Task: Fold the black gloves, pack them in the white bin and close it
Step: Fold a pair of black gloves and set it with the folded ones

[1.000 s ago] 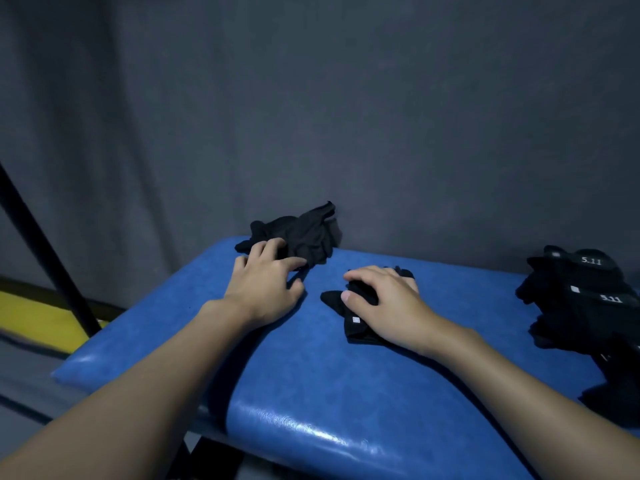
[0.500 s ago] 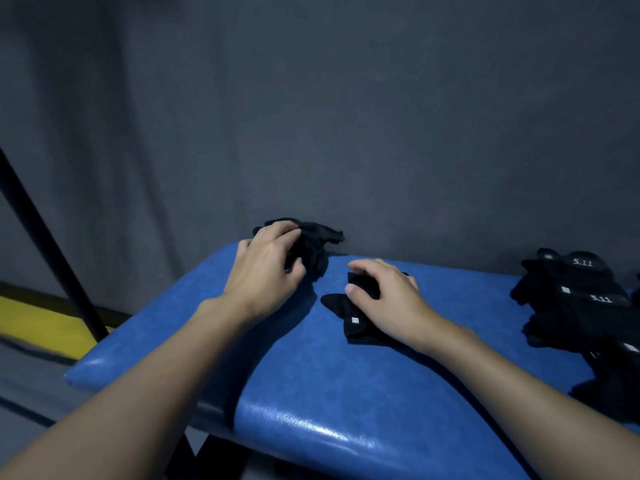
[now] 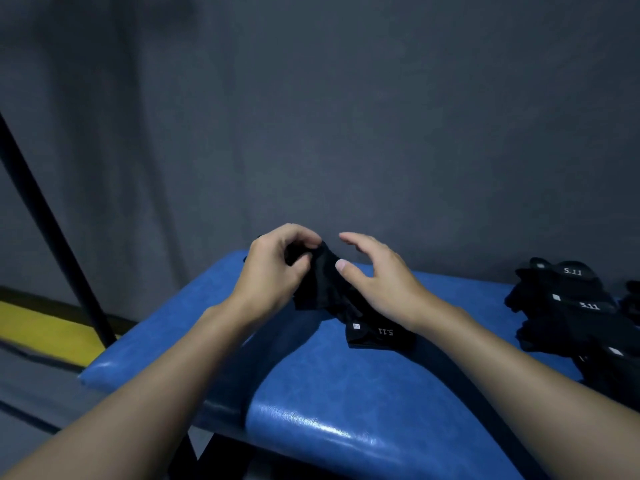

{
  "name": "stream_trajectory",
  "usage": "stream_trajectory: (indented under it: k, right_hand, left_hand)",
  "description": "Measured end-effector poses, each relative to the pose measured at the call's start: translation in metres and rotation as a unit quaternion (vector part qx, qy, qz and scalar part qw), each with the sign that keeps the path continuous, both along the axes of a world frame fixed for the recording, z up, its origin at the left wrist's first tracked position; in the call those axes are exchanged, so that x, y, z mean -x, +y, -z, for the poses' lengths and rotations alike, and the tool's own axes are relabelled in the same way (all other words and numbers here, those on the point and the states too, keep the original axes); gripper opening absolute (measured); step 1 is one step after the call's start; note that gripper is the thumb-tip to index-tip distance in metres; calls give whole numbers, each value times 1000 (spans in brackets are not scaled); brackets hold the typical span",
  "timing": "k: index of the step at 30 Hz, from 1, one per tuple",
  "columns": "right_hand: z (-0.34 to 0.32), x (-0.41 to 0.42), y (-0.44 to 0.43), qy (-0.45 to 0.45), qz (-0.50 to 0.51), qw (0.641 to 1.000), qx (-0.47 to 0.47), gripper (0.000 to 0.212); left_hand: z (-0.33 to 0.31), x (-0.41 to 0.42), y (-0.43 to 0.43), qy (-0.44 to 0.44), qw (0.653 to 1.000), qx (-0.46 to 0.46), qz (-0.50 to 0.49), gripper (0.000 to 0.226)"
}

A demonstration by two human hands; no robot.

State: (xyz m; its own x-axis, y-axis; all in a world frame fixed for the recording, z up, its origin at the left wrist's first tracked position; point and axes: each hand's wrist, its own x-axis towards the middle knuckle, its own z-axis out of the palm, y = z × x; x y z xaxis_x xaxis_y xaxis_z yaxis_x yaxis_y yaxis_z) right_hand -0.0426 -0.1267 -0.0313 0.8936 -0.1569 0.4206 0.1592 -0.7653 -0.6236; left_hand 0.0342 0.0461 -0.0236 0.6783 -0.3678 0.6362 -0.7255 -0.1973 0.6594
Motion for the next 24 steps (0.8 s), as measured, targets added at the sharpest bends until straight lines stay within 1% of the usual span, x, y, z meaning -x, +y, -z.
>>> stream_trajectory:
  k: [3,6,9,10,11,13,14,15,16,18,20,21,22,24]
  right_hand:
    - [0,-4,0,14,-3,1000,-18,53]
    - [-5,-6,1,16,-11,999,-29,60]
    - [-10,-7,2,8,-57,998,-38,63]
    - [-13,-7,2,8,-60,997,-39,58]
    - [-15,-7,2,7,-58,998,-39,46]
    - [-20,-5,5,-2,-44,999,-26,8]
    - [-21,-4,5,-11,-38,999,-27,7]
    - [-22,-2,5,-23,-34,999,-26,16]
    - [-23,0,5,-37,-28,999,-25,19]
    - [-23,4,3,-61,-23,997,-36,15]
    - [-24,9,1,-64,-18,996,-59,9]
    - [-25,13,0,-58,-18,995,-78,11]
    - [-26,17,0,-53,-25,993,-101,13]
    - [-29,25,0,-69,-37,989,-129,12]
  left_hand:
    - [-6,3,3,0,999,3,48,40]
    - [-13,8,4,-20,996,-6,81,42]
    - [-18,12,5,-40,994,-13,100,49]
    - [-18,12,4,-46,994,-13,102,50]
    - [-19,12,4,-51,994,-11,101,49]
    - [-20,14,4,-62,994,4,85,47]
    - [-20,15,4,-71,995,15,73,45]
    - [-21,17,4,-75,995,23,59,41]
    - [-22,18,3,-68,996,27,46,37]
    - [-21,19,4,-3,999,25,34,34]
    - [-17,17,4,77,996,5,41,52]
    - [-15,16,4,112,993,-4,46,60]
    - [-13,16,4,144,988,-3,53,63]
    - [-11,17,1,193,979,21,59,62]
